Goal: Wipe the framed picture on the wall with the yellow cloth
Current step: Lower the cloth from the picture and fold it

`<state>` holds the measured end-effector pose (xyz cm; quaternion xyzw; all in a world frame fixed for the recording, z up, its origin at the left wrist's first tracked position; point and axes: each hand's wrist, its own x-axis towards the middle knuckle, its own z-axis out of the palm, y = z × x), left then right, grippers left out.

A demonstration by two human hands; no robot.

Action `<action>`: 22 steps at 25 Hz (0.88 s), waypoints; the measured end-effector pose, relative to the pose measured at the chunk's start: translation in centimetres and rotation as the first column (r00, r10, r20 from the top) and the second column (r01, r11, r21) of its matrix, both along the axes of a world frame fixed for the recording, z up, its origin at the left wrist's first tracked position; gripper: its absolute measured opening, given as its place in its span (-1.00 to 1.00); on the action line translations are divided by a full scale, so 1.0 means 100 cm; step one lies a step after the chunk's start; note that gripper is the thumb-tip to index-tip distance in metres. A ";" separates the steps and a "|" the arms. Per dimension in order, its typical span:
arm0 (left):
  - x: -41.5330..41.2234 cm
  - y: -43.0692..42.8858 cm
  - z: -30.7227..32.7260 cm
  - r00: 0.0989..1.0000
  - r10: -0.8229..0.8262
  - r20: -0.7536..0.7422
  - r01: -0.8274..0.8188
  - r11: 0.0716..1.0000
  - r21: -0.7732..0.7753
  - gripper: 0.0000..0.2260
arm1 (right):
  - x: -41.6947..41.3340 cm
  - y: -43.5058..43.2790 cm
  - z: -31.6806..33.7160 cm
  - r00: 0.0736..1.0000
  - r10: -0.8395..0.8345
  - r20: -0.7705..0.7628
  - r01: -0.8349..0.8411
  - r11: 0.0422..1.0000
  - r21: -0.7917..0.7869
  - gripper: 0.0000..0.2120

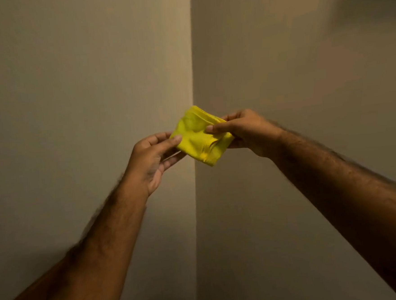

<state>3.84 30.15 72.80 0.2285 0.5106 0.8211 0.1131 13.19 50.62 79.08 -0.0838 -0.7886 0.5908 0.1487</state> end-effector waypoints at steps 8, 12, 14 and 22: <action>-0.039 -0.116 -0.209 0.912 0.276 0.302 -0.230 0.956 -0.181 -0.83 | -0.111 -0.091 -0.217 0.881 0.217 0.421 -0.174 0.975 -0.138 -0.51; -0.053 -0.163 -0.299 0.840 0.386 0.380 -0.282 0.911 -0.302 -0.77 | -0.153 -0.136 -0.323 0.781 0.302 0.547 -0.219 0.952 -0.213 -0.50; -0.058 -0.190 -0.344 0.796 0.434 0.421 -0.286 0.884 -0.370 -0.79 | -0.171 -0.162 -0.379 0.709 0.356 0.609 -0.251 0.934 -0.254 -0.58; -0.061 -0.257 -0.529 0.628 0.573 0.526 -0.186 0.767 -0.615 -0.76 | -0.188 -0.234 -0.594 0.478 0.438 0.762 -0.300 0.896 -0.327 -0.83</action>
